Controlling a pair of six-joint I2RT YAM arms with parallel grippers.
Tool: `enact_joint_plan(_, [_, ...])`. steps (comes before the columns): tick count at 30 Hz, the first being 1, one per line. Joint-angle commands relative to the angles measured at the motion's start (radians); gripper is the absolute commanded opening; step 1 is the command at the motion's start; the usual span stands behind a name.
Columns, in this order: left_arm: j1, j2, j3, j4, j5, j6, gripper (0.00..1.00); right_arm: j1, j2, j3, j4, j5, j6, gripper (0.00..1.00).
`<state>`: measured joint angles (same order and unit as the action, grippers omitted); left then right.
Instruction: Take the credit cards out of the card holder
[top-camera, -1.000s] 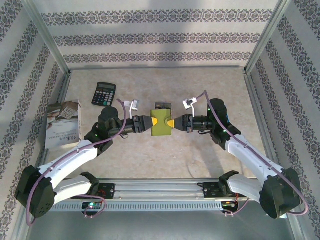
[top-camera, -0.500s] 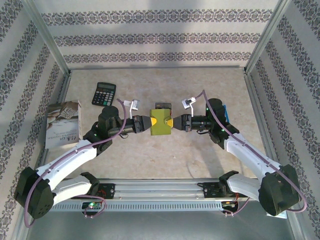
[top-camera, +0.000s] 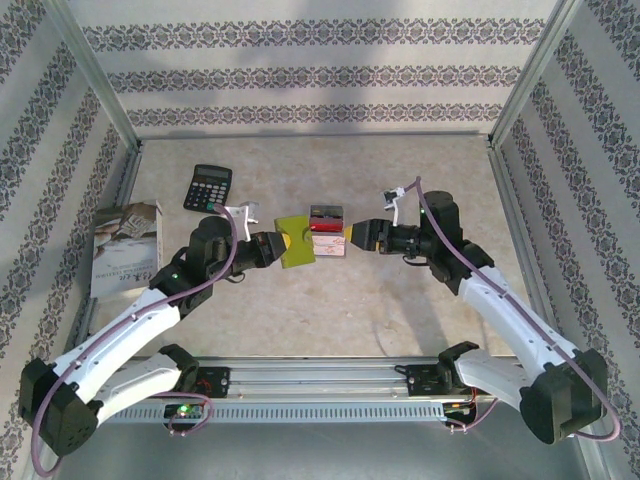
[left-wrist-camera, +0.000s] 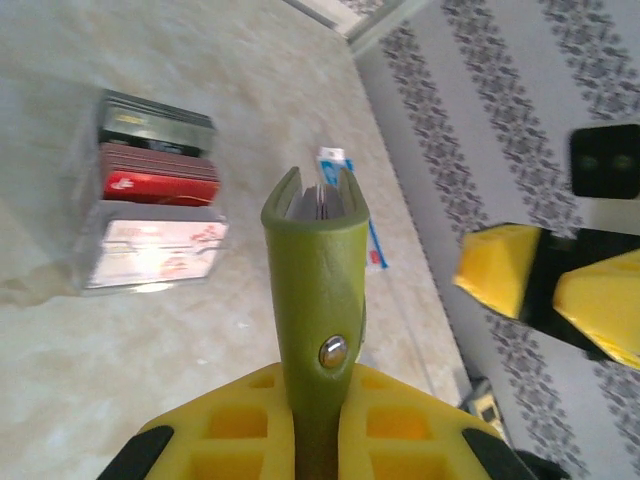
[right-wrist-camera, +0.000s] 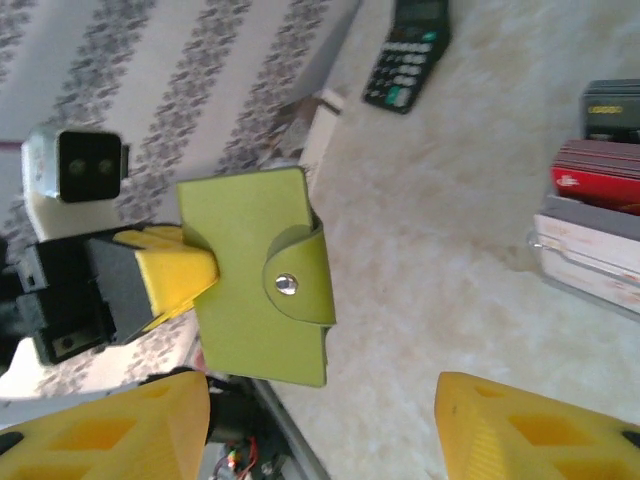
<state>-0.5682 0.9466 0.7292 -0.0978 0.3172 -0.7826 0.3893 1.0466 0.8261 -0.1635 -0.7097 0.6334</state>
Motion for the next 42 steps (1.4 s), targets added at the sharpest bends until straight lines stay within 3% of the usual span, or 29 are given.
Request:
enact_joint_plan(1, [-0.029,-0.017,0.054,-0.113,-0.152,0.028,0.0,0.056,-0.017,0.091,-0.248,0.227,-0.071,0.55])
enact_joint_plan(6, [-0.072,0.011,0.092,-0.176,-0.244,0.023,0.0,0.157,0.003,0.155,-0.323,0.375,-0.025,0.52])
enact_joint_plan(13, [-0.111,0.06,0.131,-0.188,-0.282,0.023,0.0,0.311,0.112,0.255,-0.343,0.509,-0.005,0.51])
enact_joint_plan(23, [-0.137,0.078,0.134,-0.166,-0.285,0.017,0.0,0.409,0.282,0.323,-0.241,0.502,0.041,0.5])
enact_joint_plan(42, [-0.15,0.081,0.137,-0.14,-0.265,0.021,0.0,0.43,0.418,0.366,-0.164,0.492,0.039,0.41])
